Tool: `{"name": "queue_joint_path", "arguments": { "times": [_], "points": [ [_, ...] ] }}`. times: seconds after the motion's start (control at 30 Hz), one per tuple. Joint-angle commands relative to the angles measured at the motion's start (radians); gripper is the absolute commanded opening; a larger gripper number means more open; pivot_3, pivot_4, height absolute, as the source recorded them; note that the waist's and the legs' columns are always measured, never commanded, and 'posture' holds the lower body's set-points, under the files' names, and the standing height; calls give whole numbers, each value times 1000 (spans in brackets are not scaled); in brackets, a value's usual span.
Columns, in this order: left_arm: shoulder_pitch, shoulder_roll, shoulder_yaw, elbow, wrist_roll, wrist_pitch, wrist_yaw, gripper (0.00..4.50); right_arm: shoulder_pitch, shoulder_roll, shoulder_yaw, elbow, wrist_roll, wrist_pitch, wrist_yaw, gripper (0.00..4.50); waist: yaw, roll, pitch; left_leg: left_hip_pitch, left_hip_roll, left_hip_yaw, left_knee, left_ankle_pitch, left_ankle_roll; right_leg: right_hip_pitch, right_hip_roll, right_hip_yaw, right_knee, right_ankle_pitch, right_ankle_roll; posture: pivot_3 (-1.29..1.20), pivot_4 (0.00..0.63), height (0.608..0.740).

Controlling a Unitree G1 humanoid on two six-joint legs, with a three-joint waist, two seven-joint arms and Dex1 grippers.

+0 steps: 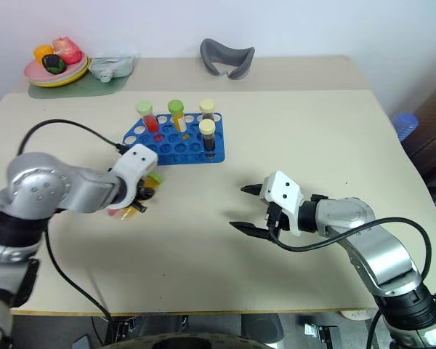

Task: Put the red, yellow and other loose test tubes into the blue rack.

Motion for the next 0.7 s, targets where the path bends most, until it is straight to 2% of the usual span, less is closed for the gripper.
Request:
{"name": "queue_joint_path", "arguments": {
  "times": [0.03,0.17,0.27,0.5,0.6,0.7],
  "points": [
    [52,71,9,-89,178,-211,-221,879,-18,7,0,-2,-1,-22,5,4152,3,0,0,0,0,0,0,0,0,0,0,0,0,0,0,0,150,740],
    [197,153,-6,-130,424,-542,-465,879,-33,15,9,15,-9,-31,9,4152,2,0,0,0,0,0,0,0,0,0,0,0,-1,0,0,0,150,740],
    [304,157,-9,-126,586,-769,-583,879,-37,20,17,21,-14,-37,6,4152,1,0,0,0,0,1,-1,0,0,0,0,0,-1,0,0,0,150,740],
    [483,32,80,-24,746,-1130,-764,879,-35,35,21,23,-22,-42,-3,4152,5,0,0,0,0,1,0,-3,6,0,0,0,-2,0,0,0,150,740],
    [529,-40,140,42,769,-1264,-816,879,-33,40,20,16,-23,-38,-7,4152,5,0,0,0,0,1,0,-3,6,1,-1,0,-1,0,0,0,150,740],
    [530,-99,200,95,755,-1316,-863,879,-27,39,16,10,-22,-34,-11,4152,5,0,0,0,0,1,0,-3,6,1,-1,0,-1,0,0,0,150,740]
  ]
}}
